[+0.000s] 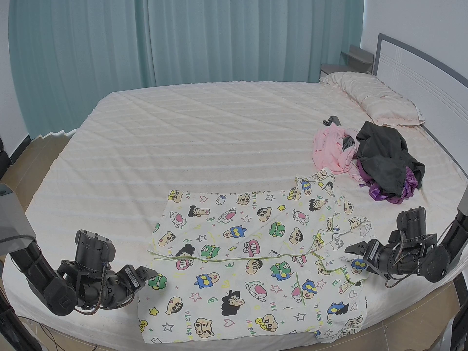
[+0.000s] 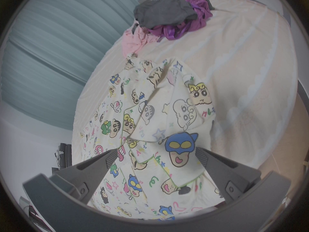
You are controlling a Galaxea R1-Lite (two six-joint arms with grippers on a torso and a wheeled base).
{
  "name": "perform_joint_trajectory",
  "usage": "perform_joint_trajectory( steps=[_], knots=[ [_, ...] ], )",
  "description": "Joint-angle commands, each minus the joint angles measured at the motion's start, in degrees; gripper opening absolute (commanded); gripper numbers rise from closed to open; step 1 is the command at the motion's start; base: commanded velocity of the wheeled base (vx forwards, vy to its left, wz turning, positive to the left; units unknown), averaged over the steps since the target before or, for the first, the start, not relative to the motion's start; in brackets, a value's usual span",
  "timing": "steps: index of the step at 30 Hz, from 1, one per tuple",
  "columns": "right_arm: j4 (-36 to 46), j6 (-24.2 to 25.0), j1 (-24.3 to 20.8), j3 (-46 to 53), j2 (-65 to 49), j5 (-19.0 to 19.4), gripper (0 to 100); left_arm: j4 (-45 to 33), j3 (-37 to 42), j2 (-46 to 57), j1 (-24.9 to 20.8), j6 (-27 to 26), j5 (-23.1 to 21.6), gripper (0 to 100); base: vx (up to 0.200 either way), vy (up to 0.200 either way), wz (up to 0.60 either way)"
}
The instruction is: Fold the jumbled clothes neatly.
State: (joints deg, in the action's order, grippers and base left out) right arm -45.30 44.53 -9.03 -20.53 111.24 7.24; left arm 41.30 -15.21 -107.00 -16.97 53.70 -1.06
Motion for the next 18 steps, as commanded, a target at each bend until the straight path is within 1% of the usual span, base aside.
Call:
perform_joint_trajectory(
  steps=[1, 2, 3, 5, 8, 10, 13, 18],
  knots=[
    [-0.3, -3.8, -0.1, 5.6, -7.7, 0.1, 100, 0.0, 0.0, 0.1, -0.2, 0.1, -0.1, 100, 0.0, 0.0, 0.0],
    [-0.3, -3.8, -0.1, 5.6, -7.7, 0.1, 100, 0.0, 0.0, 0.1, -0.2, 0.1, -0.1, 100, 0.0, 0.0, 0.0],
    [-0.8, -5.9, -0.2, 7.7, -7.7, 0.1, 100, 0.0, 0.0, 0.3, -0.3, 0.1, 0.0, 100, 0.0, 0.0, 0.0],
    [-0.9, -7.9, -0.3, 10.1, -7.3, 0.0, 100, 0.0, 0.3, 0.4, -1.0, 0.1, 0.0, 100, 0.0, 0.0, 0.0],
    [-0.9, -8.7, -0.3, 11.7, -7.1, -0.2, 100, 0.0, 0.5, 0.4, -1.2, 0.2, 0.0, 100, 0.0, 0.0, 0.0],
    [-0.9, -9.2, -0.4, 12.1, -7.3, -0.3, 100, 0.0, 0.5, 0.4, -1.2, 1.4, 0.0, 100, 0.0, 0.0, 0.0],
    [-0.9, -10.0, -0.5, 12.0, -7.1, -0.4, 100, 0.0, 0.6, 0.3, -1.3, 1.7, -0.1, 100, -0.2, 0.0, 0.0],
    [-0.9, -11.2, -0.6, 11.5, -7.1, -0.3, 100, 0.0, 2.3, 0.2, -3.4, 1.4, -0.1, 100, -0.2, 0.0, 0.0]
  ],
)
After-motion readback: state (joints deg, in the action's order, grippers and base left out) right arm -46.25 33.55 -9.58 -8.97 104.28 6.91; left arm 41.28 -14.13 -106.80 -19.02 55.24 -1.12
